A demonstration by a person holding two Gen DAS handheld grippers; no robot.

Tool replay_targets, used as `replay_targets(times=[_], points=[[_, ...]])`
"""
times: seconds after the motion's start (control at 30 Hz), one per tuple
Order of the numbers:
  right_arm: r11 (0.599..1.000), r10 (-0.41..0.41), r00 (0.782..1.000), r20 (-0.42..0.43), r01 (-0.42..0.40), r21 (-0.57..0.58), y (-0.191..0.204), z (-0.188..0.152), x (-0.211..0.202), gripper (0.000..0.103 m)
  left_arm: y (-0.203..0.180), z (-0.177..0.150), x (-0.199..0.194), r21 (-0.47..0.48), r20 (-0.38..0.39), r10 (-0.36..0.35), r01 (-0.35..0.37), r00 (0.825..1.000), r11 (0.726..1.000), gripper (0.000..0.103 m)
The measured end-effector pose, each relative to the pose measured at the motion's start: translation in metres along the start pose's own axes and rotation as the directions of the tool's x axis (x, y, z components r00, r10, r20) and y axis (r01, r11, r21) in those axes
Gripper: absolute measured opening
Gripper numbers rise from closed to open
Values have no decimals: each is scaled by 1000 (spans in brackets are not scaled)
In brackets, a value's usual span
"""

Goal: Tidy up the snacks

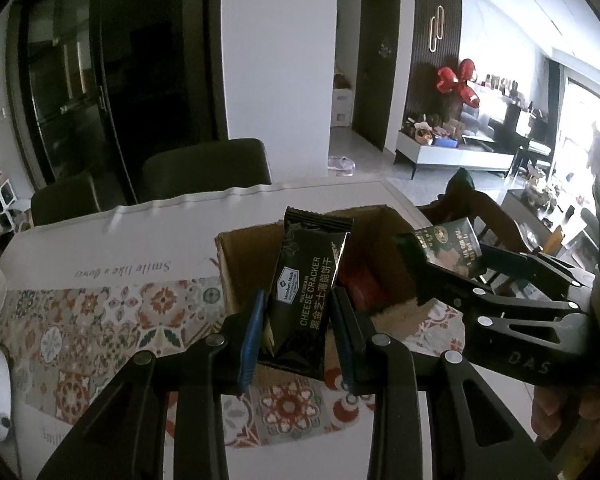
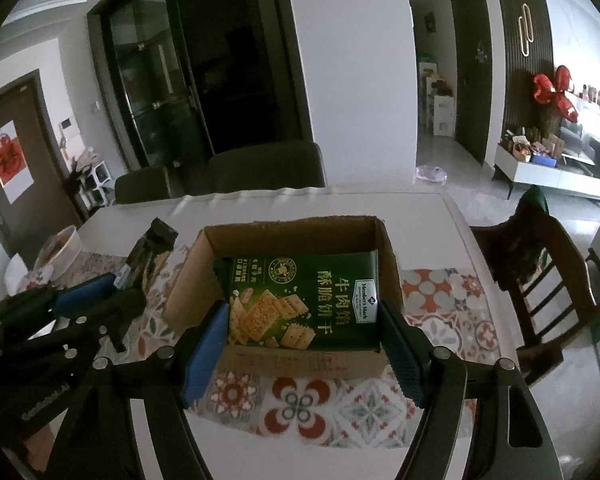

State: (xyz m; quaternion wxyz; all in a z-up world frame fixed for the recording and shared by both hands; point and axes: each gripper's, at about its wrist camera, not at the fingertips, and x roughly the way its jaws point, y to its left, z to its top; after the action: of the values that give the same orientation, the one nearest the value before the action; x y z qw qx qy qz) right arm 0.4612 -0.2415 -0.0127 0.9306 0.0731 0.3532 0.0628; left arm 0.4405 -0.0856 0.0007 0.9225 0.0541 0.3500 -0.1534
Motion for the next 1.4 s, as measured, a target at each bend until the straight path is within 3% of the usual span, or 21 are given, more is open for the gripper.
replay_targets(times=[0.37, 0.43, 0.5, 0.67, 0.97, 1.2, 1.4], points=[[1000, -28, 998, -55, 28, -8, -11, 25, 57, 75, 7, 27, 54, 44, -52, -16, 18, 998, 999, 35], [1000, -16, 998, -64, 16, 2, -14, 26, 66, 75, 9, 28, 61, 57, -42, -3, 5, 999, 998, 57], [1000, -13, 997, -81, 14, 7, -17, 27, 74, 81, 12, 27, 63, 54, -25, 22, -21, 999, 998, 69], [997, -51, 996, -78, 55, 55, -23, 25, 77, 85, 19, 22, 60, 58, -38, 57, -55, 998, 997, 71], [980, -189, 982, -10, 189, 56, -2, 5, 27, 85, 30, 4, 6, 47, 54, 101, -103, 993, 994, 88], [976, -199, 980, 30, 195, 96, 10, -20, -27, 85, 22, -19, -43, 45, 107, 100, -106, 989, 993, 95], [970, -240, 968, 74, 236, 59, 18, -42, -73, 85, 10, -41, -82, 20, 148, 121, -126, 981, 992, 98]])
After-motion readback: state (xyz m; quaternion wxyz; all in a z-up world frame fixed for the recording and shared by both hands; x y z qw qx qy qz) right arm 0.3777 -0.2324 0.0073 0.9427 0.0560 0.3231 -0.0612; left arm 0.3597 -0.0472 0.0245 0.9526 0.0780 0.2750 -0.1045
